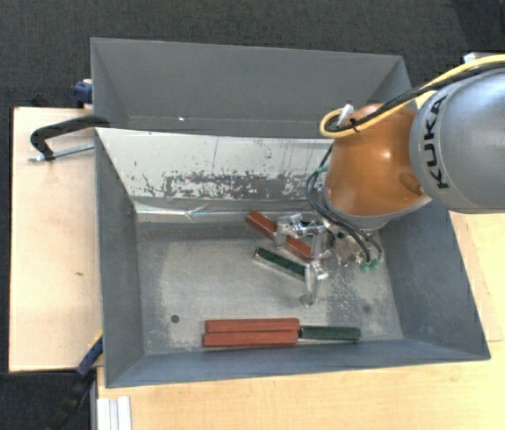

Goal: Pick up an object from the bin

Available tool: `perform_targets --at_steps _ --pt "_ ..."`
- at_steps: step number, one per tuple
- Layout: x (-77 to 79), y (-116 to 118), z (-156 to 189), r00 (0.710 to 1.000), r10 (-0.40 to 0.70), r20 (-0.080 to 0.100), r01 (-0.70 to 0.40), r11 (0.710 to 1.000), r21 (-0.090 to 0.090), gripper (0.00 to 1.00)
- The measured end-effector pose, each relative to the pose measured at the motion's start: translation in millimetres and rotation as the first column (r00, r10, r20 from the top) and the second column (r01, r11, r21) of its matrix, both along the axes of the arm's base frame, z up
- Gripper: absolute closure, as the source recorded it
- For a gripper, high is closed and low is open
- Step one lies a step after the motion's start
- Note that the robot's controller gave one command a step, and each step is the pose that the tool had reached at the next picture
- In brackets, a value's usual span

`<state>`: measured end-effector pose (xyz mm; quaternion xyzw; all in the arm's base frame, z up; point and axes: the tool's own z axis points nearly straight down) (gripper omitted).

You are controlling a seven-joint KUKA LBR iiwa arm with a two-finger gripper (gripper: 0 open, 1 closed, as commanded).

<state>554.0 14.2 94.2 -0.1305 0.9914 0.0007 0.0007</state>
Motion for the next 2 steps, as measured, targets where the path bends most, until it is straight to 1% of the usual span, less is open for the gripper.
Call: perform_targets --at_steps 1,2 --pt "26.4 -4 -12 1.0 0.004 0.006 -0.004 1.0 0.0 0.0" --pt "46.9 -45 -23 1.0 0.003 0.005 -0.003 1.0 0.0 1.0"
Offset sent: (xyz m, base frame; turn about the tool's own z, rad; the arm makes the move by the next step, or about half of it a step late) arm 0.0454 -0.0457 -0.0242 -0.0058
